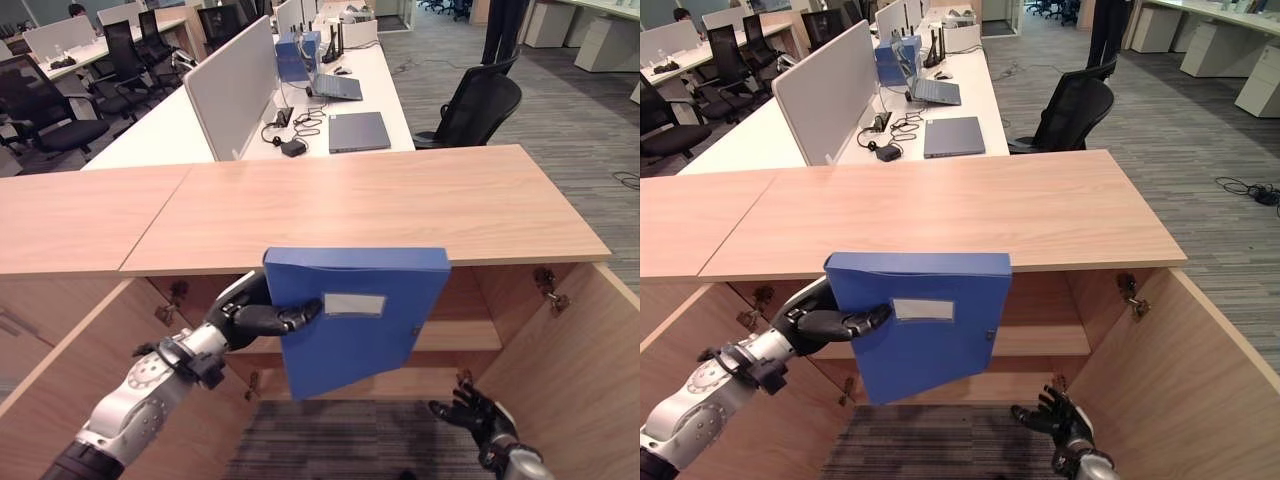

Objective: Put the empty folder in the office cabinet

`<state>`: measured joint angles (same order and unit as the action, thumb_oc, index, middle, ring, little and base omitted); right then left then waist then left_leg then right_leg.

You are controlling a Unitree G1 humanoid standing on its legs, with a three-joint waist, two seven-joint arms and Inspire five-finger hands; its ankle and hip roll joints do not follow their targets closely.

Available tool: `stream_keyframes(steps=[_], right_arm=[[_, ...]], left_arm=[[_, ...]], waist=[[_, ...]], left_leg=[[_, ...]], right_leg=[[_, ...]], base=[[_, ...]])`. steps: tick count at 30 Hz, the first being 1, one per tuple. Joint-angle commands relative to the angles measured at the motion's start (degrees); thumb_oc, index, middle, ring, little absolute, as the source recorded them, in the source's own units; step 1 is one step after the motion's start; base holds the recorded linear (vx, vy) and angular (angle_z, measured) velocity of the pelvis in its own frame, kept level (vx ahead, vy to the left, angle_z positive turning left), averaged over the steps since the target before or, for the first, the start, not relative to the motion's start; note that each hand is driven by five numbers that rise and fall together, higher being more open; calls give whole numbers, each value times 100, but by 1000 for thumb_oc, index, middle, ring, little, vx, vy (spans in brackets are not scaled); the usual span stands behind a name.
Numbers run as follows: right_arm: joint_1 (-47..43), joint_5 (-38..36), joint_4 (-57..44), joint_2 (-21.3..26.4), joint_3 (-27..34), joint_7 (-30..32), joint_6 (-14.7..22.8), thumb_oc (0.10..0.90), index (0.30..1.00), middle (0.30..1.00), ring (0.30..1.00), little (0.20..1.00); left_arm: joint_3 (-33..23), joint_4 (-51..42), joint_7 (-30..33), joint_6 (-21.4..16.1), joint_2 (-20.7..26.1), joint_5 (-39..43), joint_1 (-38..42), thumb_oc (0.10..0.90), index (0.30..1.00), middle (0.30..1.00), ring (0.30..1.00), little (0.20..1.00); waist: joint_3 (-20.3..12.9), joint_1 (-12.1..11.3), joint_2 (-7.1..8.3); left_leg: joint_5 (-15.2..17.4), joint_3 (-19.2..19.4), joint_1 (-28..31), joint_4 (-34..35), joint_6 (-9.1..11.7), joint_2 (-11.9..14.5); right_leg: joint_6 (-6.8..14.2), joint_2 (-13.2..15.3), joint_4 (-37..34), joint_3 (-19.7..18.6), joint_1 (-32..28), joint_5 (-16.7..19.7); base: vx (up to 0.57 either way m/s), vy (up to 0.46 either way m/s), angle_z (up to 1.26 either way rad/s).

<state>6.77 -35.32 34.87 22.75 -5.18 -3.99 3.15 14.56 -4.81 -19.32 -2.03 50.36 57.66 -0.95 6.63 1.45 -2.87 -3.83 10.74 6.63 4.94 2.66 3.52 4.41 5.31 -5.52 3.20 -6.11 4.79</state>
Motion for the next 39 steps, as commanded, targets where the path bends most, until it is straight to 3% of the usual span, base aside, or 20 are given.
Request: stream_keyframes(steps=[1,8,16,27,39], right_arm=[[-571,-573,-464,396,362,-262,507,800,900,900,900,900],[-298,-1315,-1849,1237,389,-1157,380,800,900,900,900,900],[-261,-1838,-2723,1816,182,-1843,196,800,900,900,900,900],[-751,-1950,-3879,2636,-763,-2647,-95,800,900,900,900,900],[-1611,-1994,-4360,2292,-1230,-2579,88,800,900,900,900,900]], left_arm=[[-746,-246,-171,-624,-13,195,744,400,300,300,300,300],[-1004,-328,-376,-683,20,188,571,400,300,300,300,300],[-1153,-430,-518,-745,-7,188,429,400,300,300,300,300],[-996,-688,-775,-819,21,159,440,400,300,300,300,300],[-699,-769,-817,-773,-130,136,678,400,300,300,300,300]], waist=[[-62,63,94],[-81,90,144],[-105,113,155],[-121,63,163],[-151,2,162]], left_leg=[[748,-395,312,6,284,171],[732,-399,296,6,304,194],[719,-391,312,6,320,225],[694,-399,314,6,340,268],[690,-422,299,6,319,271]], right_leg=[[476,409,252,-161,-395,-939],[489,409,233,-146,-378,-925],[494,396,233,-144,-381,-934],[490,391,236,-128,-394,-941],[466,368,240,-142,-396,-957]], base=[[0,0,0],[0,0,0],[0,0,0],[0,0,0],[0,0,0]])
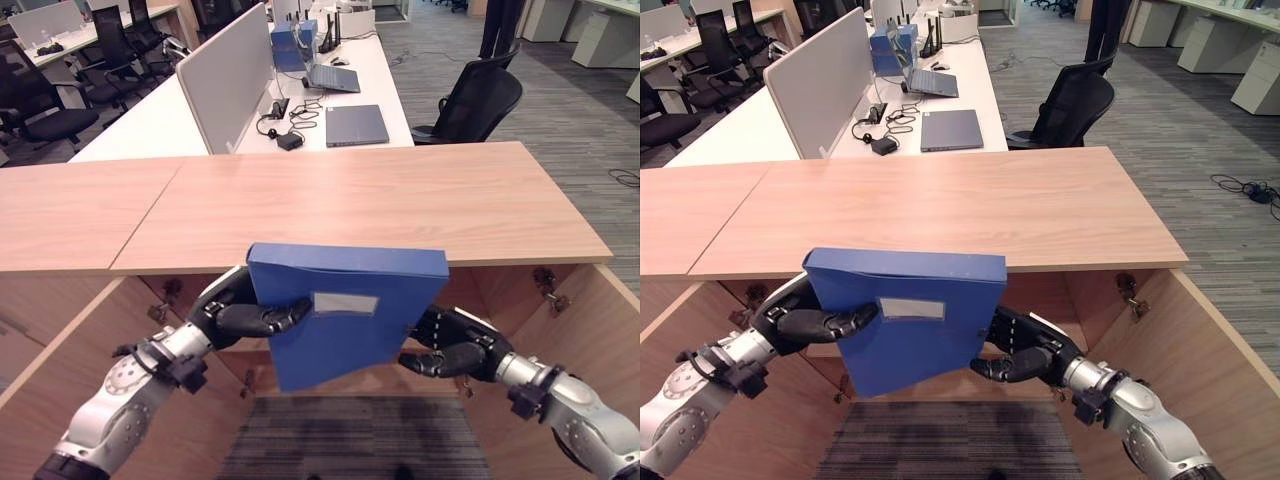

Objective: Put the empty folder in the office cabinet

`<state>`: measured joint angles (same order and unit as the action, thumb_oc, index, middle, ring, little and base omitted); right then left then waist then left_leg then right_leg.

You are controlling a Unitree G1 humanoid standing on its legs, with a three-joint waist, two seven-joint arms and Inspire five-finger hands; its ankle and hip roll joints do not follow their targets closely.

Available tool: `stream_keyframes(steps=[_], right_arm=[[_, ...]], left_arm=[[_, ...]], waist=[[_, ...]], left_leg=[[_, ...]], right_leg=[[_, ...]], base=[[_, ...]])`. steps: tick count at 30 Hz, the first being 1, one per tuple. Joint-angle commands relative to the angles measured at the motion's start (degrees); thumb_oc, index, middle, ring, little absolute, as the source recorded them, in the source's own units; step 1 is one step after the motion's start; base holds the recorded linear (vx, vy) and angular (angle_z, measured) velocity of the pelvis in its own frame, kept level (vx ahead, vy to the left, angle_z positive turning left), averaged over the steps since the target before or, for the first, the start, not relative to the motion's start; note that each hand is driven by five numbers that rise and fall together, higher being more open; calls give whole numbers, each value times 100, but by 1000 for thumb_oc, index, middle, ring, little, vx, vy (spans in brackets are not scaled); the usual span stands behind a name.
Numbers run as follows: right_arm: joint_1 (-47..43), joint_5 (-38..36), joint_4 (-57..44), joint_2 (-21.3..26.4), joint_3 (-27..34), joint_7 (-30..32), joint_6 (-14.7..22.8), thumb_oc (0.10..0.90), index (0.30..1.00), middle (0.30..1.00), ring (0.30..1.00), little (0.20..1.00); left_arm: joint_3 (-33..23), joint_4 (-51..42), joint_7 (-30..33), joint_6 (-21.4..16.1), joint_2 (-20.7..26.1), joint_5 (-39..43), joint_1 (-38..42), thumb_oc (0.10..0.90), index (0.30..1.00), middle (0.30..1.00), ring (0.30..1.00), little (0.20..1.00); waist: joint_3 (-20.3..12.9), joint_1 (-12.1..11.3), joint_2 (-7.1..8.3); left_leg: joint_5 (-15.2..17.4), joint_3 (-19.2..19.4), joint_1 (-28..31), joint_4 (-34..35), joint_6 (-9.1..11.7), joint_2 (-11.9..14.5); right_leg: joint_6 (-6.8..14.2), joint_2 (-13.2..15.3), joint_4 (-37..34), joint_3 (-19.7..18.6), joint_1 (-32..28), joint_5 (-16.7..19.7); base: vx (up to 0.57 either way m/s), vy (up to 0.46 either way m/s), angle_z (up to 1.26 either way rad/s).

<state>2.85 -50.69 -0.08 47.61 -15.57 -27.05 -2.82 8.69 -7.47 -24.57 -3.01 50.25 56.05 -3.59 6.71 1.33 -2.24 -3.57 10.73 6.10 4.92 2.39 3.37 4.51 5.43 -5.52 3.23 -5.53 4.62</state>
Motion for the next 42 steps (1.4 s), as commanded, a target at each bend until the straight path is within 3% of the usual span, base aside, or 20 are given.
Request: stream_keyframes(steps=[1,16,33,34,35,36,42], right_arm=[[-1323,-449,-885,-275,-227,-249,719,800,900,900,900,900],[-2419,-55,-598,-1456,-270,288,1188,800,900,900,900,900],[-2479,-97,-545,-2113,-456,259,1104,800,900,900,900,900],[-2452,-159,-621,-2144,-498,215,1062,725,787,787,787,787],[-2440,-203,-672,-2161,-522,173,1044,438,356,356,356,356],[-2437,-257,-700,-2177,-553,142,1035,400,300,300,300,300],[-2325,-490,-889,-2286,-641,47,1010,400,300,300,300,300]], left_arm=[[-56,-507,-290,-660,-142,296,992,400,300,300,300,300],[506,-498,-354,-403,-720,261,1379,400,300,300,300,300],[636,-519,-295,-397,-1327,167,1474,400,300,300,300,300],[643,-530,-301,-390,-1348,179,1470,400,300,300,300,300],[635,-526,-305,-393,-1373,181,1462,400,300,300,300,300],[644,-517,-299,-415,-1403,180,1470,400,300,300,300,300],[593,-548,-293,-433,-1505,200,1389,400,300,300,300,300]], waist=[[-163,12,98],[-199,-77,95],[-199,-124,141],[-200,-119,143],[-202,-118,143],[-200,-116,145],[-197,-102,154]], left_leg=[[666,-426,355,8,344,288],[702,-493,363,8,296,271],[724,-547,359,8,257,246],[724,-545,359,8,256,242],[723,-545,360,8,255,240],[725,-540,362,8,256,237],[732,-514,368,8,253,242]], right_leg=[[454,354,241,-143,-452,-938],[409,342,210,-138,-509,-963],[371,330,215,-132,-526,-974],[366,329,218,-138,-524,-975],[362,326,217,-142,-526,-977],[361,325,215,-146,-528,-974],[352,325,228,-156,-518,-971]], base=[[0,0,0],[0,0,0],[-1,0,1],[0,0,0],[0,0,0],[0,0,0],[0,0,0]])
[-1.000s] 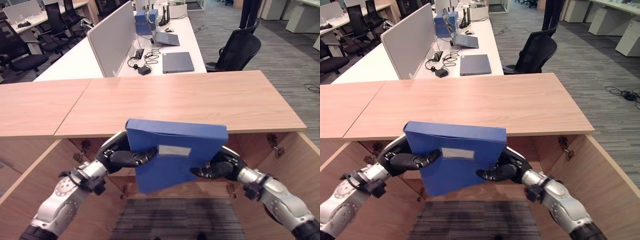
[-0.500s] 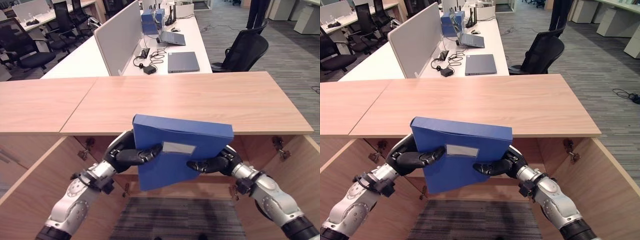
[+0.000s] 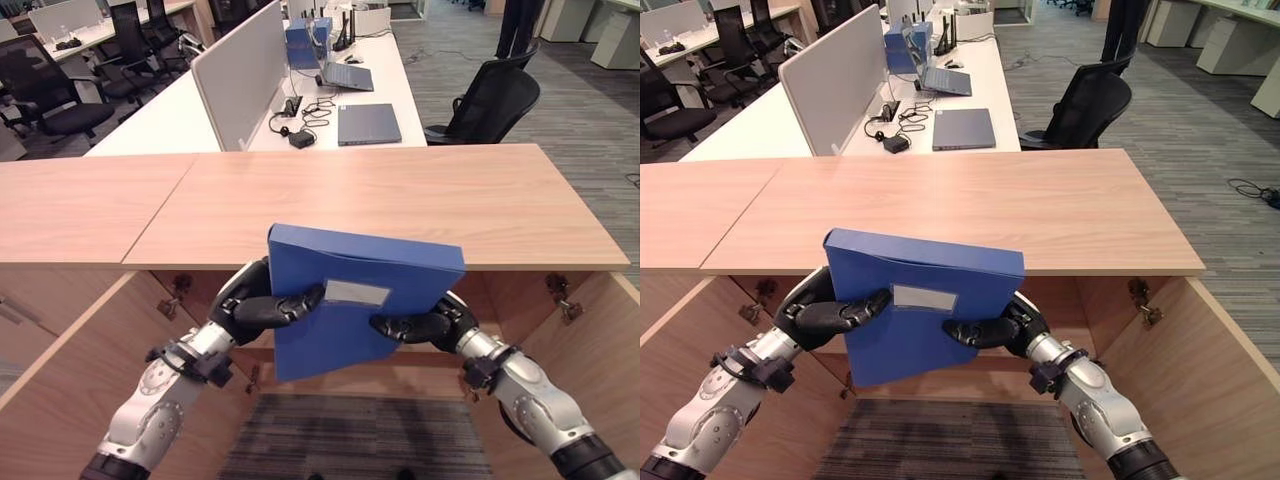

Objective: Put the empty folder in the office cabinet

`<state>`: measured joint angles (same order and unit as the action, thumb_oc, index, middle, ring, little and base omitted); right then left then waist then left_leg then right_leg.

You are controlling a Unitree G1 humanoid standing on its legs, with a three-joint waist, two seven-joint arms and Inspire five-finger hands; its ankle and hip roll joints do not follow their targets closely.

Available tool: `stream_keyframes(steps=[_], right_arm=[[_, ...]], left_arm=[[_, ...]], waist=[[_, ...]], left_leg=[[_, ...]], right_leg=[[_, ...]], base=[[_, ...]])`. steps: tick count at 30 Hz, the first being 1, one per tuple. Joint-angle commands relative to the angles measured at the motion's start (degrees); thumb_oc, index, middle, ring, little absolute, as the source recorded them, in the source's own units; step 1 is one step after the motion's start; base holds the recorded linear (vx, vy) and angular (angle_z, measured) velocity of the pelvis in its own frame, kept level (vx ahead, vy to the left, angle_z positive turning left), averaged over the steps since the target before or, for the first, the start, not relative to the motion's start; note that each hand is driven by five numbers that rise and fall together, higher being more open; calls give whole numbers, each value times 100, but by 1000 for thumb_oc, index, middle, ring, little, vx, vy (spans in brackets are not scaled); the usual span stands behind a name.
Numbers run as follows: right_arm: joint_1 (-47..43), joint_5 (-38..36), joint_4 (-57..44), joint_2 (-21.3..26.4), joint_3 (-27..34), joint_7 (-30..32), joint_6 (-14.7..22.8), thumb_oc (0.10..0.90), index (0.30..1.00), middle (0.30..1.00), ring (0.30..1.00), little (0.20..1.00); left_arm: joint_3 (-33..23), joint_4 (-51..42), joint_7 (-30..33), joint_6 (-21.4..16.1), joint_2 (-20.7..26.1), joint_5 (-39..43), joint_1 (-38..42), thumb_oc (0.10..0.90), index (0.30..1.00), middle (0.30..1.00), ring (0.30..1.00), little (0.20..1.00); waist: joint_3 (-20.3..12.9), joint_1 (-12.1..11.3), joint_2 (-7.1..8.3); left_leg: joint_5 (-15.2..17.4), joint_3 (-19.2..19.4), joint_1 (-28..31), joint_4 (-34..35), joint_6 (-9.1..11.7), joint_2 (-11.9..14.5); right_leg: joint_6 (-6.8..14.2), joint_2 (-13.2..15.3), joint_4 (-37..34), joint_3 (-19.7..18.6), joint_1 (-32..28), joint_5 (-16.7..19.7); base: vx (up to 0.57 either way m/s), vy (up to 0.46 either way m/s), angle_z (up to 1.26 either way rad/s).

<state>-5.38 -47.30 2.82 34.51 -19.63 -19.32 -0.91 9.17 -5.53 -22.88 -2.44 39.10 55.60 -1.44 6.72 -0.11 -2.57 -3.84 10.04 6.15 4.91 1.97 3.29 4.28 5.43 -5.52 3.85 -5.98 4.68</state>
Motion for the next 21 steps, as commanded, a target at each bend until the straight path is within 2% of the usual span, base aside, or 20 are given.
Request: stream_keyframes(steps=[1,10,17,18,19,21], right_arm=[[-1499,-814,-1194,-973,-252,-723,815,400,300,300,300,300],[-1408,-769,-1271,-946,-404,-807,655,400,300,300,300,300],[-1283,-693,-1362,-732,-456,-954,513,400,300,300,300,300],[-1260,-666,-1366,-704,-440,-961,500,400,300,300,300,300],[-1258,-666,-1367,-704,-441,-961,499,400,300,300,300,300],[-1219,-615,-1351,-649,-413,-944,480,400,300,300,300,300]], left_arm=[[540,-737,-455,-499,-409,238,1177,400,300,300,300,300],[500,-750,-435,-527,-541,131,1086,400,300,300,300,300],[359,-696,-462,-587,-555,7,939,400,300,300,300,300],[317,-661,-438,-610,-558,-43,912,483,425,425,425,425],[317,-661,-438,-610,-559,-44,910,800,900,900,900,900],[278,-603,-332,-686,-522,-255,885,800,900,900,900,900]], waist=[[-197,44,185],[-189,50,198],[-186,50,221],[-184,49,221],[-185,49,221],[-186,39,223]], left_leg=[[758,-445,363,9,295,252],[757,-429,365,9,299,259],[742,-437,354,9,307,266],[738,-436,351,9,310,266],[738,-436,351,9,310,266],[735,-437,345,9,311,265]], right_leg=[[373,322,232,-216,-466,-977],[367,312,241,-217,-442,-965],[369,305,226,-223,-435,-949],[369,302,223,-224,-436,-948],[369,302,222,-224,-436,-948],[368,300,223,-224,-431,-946]], base=[[0,0,0],[0,0,0],[0,0,0],[0,0,0],[0,0,0],[0,0,0]])
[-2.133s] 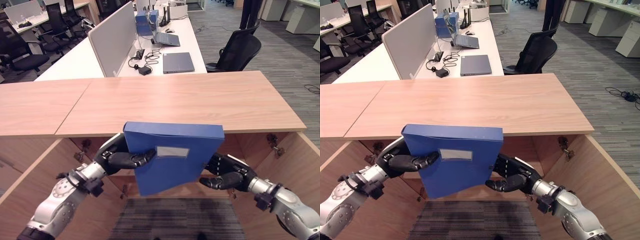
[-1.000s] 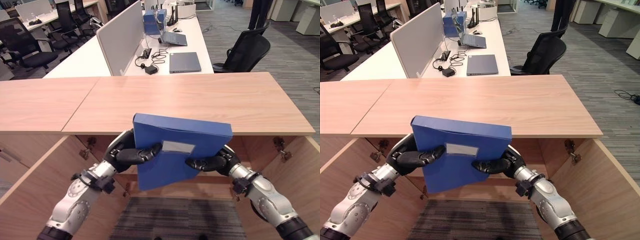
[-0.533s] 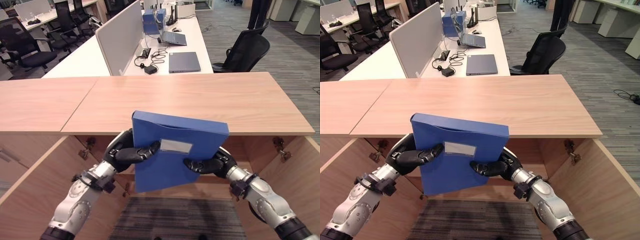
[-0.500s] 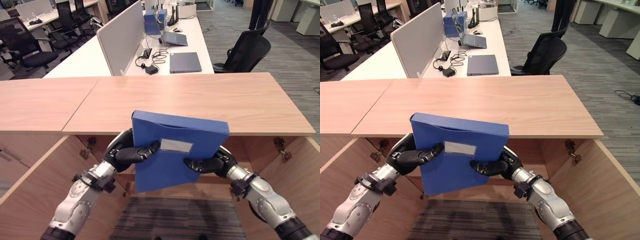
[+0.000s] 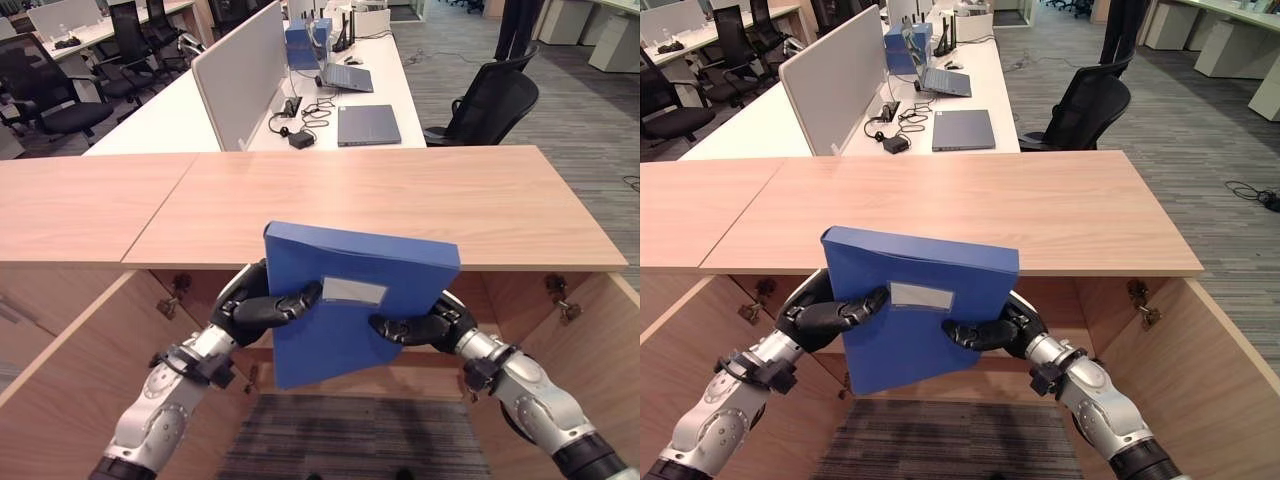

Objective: Put the empty folder in the office cabinet

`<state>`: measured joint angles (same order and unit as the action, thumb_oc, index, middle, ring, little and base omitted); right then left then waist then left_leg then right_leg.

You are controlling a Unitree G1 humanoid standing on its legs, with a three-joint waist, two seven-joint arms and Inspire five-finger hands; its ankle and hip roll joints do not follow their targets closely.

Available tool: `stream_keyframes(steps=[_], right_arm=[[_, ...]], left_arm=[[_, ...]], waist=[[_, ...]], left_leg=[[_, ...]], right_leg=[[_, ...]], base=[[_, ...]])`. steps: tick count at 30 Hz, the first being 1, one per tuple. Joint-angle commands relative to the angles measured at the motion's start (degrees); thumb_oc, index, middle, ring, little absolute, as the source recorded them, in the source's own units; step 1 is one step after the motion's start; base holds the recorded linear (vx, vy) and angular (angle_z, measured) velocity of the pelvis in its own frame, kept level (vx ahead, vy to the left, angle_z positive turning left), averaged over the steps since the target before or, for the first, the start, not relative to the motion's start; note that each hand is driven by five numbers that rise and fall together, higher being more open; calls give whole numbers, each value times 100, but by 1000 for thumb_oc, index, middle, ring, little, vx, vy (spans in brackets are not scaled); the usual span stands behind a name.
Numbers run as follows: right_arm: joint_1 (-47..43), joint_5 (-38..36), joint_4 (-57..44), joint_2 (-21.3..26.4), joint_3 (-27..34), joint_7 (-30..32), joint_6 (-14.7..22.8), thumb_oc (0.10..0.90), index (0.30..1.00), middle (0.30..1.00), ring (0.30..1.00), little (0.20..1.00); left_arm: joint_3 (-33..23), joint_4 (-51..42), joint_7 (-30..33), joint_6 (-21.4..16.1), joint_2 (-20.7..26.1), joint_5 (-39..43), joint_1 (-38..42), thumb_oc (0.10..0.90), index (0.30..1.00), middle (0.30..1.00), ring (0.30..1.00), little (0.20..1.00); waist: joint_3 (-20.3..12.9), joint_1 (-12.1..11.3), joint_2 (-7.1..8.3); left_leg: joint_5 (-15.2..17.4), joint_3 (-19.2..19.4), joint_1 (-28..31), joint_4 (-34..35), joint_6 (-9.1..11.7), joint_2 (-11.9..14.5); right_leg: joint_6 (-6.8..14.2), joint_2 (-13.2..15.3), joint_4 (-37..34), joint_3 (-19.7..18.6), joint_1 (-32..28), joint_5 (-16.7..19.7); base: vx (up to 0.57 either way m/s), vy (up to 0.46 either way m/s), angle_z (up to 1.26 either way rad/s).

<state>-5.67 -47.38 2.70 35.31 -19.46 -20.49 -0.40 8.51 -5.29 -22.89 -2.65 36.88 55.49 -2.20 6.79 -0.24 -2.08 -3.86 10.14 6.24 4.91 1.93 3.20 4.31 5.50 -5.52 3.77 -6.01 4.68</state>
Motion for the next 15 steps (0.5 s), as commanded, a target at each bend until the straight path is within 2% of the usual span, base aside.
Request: stream_keyframes(steps=[1,6,8,9,10,13,15], right_arm=[[-1095,-469,-1373,-551,-365,-874,394,400,300,300,300,300],[-856,-116,-1308,-139,-224,-1026,223,400,300,300,300,300],[-701,-23,-1300,116,-161,-1183,140,400,300,300,300,300],[-473,119,-1277,467,-83,-1381,90,400,300,300,300,300],[-466,119,-1281,470,-83,-1382,90,400,300,300,300,300],[-52,219,-1140,960,-5,-1540,71,400,300,300,300,300],[72,198,-1080,1050,20,-1577,68,400,300,300,300,300]], left_arm=[[182,-570,-316,-694,-270,-426,799,800,900,900,900,900],[-26,-265,-450,-718,-361,-615,643,800,900,900,900,900],[-66,-145,-782,-589,-252,-581,567,800,900,900,900,900],[-212,-58,-1068,-526,-140,-541,315,800,900,900,900,900],[-212,-59,-1072,-526,-142,-540,308,800,900,900,900,900],[-338,103,-1354,-482,80,-479,-186,800,900,900,900,900],[-340,167,-1409,-465,177,-483,-314,800,900,900,900,900]], waist=[[-189,37,189],[-194,20,204],[-178,17,217],[-166,13,221],[-171,13,218],[-140,11,229],[-136,5,231]], left_leg=[[729,-461,320,9,322,280],[720,-476,302,9,332,278],[714,-484,292,9,341,275],[708,-476,280,9,349,279],[709,-477,280,9,349,279],[680,-465,243,9,362,281],[670,-461,223,9,367,282]], right_leg=[[370,298,218,-203,-416,-938],[385,294,213,-170,-402,-933],[398,290,211,-163,-393,-925],[414,295,204,-157,-384,-920],[414,295,204,-157,-384,-920],[430,292,191,-151,-360,-896],[439,292,187,-156,-345,-888]], base=[[0,0,0],[0,0,0],[0,0,0],[0,0,0],[0,0,0],[0,0,0],[0,0,0]])
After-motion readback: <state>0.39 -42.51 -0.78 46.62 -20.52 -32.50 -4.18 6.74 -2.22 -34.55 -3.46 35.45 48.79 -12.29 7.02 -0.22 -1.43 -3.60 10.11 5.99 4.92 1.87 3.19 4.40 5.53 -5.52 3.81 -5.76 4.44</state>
